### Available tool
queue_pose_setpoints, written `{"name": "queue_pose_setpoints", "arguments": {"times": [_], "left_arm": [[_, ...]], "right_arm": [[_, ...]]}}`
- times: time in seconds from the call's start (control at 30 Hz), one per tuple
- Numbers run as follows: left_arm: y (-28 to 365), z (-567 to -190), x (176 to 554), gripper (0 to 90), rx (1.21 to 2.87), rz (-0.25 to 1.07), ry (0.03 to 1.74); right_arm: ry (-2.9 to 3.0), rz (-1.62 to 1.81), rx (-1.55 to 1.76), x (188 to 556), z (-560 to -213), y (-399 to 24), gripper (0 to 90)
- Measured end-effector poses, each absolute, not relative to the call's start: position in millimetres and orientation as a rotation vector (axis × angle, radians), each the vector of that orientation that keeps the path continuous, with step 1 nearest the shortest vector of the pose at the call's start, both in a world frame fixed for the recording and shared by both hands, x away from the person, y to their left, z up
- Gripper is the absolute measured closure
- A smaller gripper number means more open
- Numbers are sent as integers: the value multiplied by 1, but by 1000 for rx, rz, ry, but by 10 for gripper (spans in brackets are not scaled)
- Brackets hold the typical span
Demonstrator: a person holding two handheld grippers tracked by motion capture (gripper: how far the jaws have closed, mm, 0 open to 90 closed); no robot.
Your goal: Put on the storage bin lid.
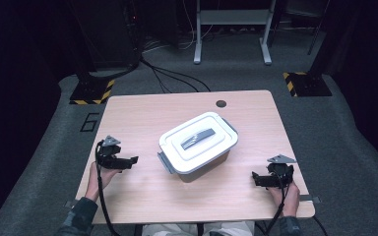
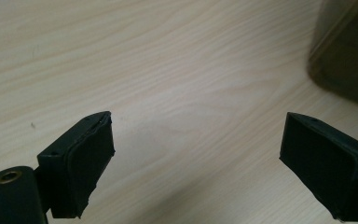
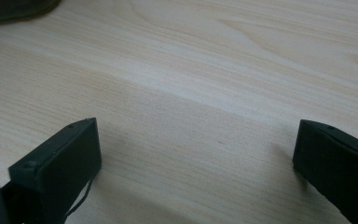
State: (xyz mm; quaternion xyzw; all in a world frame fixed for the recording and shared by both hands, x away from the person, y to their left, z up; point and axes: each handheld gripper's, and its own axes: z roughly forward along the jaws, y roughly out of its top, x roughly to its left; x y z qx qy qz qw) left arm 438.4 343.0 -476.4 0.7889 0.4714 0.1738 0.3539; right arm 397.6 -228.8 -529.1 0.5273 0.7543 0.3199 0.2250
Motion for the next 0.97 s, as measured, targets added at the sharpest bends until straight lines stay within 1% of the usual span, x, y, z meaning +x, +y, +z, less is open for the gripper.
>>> {"name": "queue_pose_setpoints", "arguments": {"times": [0.27,0.37,0.5,0.53,0.63,0.97], "left_arm": [[360,-506,429,89,2012,458,1299],[367,-516,424,89,2000,489,1341],[372,-526,420,79,2017,544,1360],[372,-529,418,77,1996,574,1354],[374,-531,415,76,1970,587,1357],[374,-531,415,70,1971,590,1357]], "right_arm": [[2081,883,1455,398,-529,-229,1],[2081,883,1456,398,-529,-229,1],[2080,883,1454,398,-529,-229,1],[2080,882,1454,398,-529,-229,1],[2079,883,1454,398,-529,-229,1],[2078,881,1450,398,-529,-228,3]]}}
